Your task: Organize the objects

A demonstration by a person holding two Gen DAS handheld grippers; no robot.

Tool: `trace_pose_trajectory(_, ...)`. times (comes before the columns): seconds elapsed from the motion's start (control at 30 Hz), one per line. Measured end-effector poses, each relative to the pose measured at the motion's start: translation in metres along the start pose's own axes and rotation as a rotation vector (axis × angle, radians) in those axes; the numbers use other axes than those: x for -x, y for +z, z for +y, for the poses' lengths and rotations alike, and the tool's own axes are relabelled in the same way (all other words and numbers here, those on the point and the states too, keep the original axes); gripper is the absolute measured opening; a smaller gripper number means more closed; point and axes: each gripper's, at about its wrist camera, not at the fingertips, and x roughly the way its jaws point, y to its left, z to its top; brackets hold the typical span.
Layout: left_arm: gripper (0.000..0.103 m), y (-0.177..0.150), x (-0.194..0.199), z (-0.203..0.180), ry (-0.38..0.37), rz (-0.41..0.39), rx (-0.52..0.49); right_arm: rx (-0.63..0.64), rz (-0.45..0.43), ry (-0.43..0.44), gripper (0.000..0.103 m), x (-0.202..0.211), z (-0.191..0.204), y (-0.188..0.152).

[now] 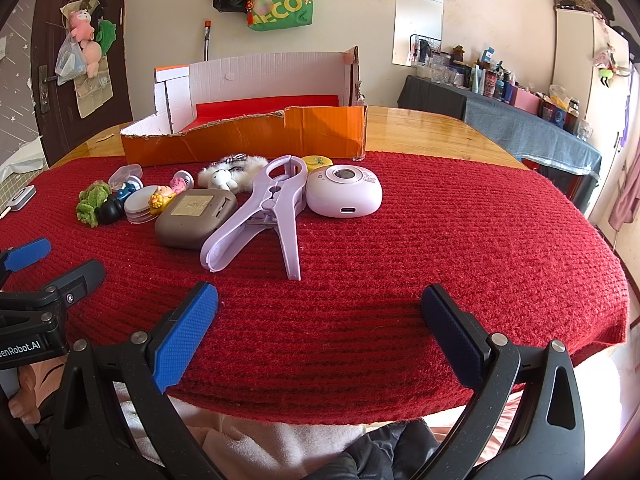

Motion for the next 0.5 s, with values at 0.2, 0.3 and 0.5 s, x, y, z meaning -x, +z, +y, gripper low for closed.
trace_pose_trajectory(0.2, 0.103, 0.0000, 0.0000, 0.0000, 0.000, 0.000, 0.000, -0.002, 0.000, -0.002, 0.103, 0.0000, 0.0000, 0.0000)
trace_pose_trajectory(0.3, 0.103, 0.0000, 0.0000, 0.0000, 0.000, 0.000, 0.001, -0.002, 0.000, -0.004, 0.103, 0.0000, 0.0000, 0.0000)
trace_pose_trajectory(0.5, 0.103, 0.0027, -0.0010, 0.0020, -0.008, 0.003, -0.006, -0.002, 0.007, 0.007, 0.103, -0.0001, -0.0010, 0.0012)
